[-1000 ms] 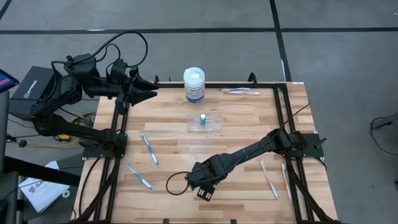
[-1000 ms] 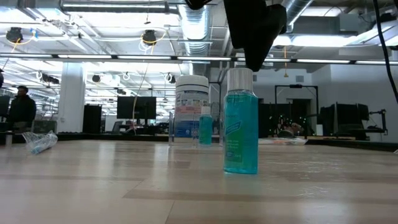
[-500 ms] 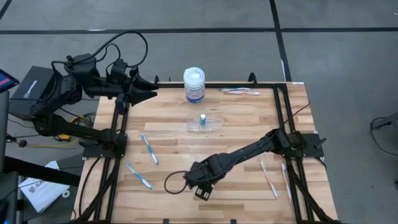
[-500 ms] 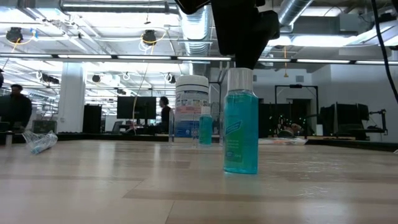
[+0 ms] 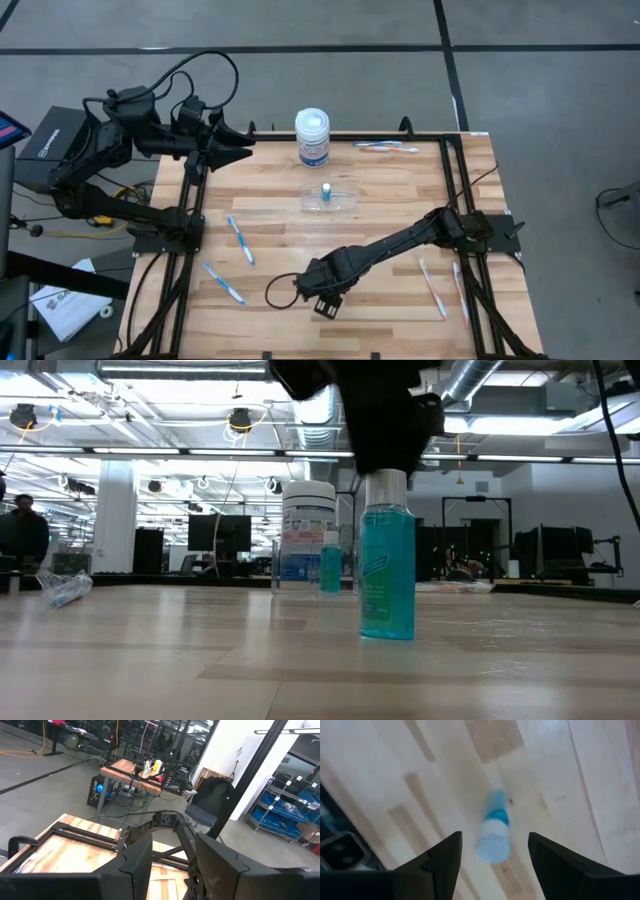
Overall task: Pick & Place toothbrushing station
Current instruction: Put the mouthwash into the transparent organizer
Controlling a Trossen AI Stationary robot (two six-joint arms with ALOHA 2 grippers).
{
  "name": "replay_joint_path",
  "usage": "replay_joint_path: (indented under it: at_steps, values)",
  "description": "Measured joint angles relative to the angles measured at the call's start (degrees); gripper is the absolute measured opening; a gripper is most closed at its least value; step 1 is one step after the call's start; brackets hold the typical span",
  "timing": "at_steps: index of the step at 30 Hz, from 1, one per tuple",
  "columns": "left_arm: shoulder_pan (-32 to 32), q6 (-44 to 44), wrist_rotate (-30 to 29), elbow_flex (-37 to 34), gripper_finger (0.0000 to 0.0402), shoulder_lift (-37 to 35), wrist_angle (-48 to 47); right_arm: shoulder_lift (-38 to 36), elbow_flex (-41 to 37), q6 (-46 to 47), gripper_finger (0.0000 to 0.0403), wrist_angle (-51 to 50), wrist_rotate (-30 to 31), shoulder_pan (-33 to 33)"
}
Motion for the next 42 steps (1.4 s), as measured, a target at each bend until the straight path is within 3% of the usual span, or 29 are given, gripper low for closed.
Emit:
replay_joint_path:
  at_steps: [27,42]
  values:
    - [0.02,0.14,0.07,0.00,0.0144,0.00,0.20,1.30,0.13,-1.31,0.0215,-0.32,-1.50,-0.35]
    - [0.02,0.20,0.09,0.00,0.0144,0.00,0.27,1.30,0.13,-1.95,0.0099,-0.18,-1.39,-0.72]
